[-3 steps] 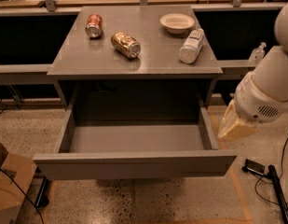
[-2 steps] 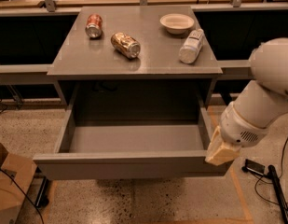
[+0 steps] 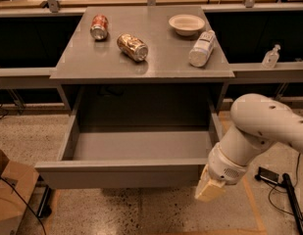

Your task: Close top drawer

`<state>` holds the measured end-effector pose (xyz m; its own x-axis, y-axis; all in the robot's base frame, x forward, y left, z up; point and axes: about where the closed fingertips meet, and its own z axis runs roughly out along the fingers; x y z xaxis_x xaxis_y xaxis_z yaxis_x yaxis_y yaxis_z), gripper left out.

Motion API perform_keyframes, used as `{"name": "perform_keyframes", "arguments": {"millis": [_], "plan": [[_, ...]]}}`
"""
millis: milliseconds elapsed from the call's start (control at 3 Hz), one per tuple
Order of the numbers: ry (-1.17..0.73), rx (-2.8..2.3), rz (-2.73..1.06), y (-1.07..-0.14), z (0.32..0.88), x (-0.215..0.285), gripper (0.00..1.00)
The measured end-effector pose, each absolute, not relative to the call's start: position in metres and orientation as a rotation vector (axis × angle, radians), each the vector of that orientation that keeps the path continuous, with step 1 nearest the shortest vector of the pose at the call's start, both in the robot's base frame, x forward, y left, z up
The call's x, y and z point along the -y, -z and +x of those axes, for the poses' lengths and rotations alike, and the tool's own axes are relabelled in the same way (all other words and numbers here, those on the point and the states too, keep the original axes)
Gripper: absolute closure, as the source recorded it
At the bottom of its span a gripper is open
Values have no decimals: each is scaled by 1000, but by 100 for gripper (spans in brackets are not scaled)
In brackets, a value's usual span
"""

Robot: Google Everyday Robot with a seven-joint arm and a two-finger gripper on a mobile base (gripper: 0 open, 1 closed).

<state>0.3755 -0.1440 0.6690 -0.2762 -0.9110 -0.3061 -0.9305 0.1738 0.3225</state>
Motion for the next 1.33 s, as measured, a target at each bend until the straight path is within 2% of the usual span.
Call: {"name": "perform_keyframes", "arguments": {"millis": [1333], "plan": [[-728,-2423,-1835,-633,392,138,100]]}}
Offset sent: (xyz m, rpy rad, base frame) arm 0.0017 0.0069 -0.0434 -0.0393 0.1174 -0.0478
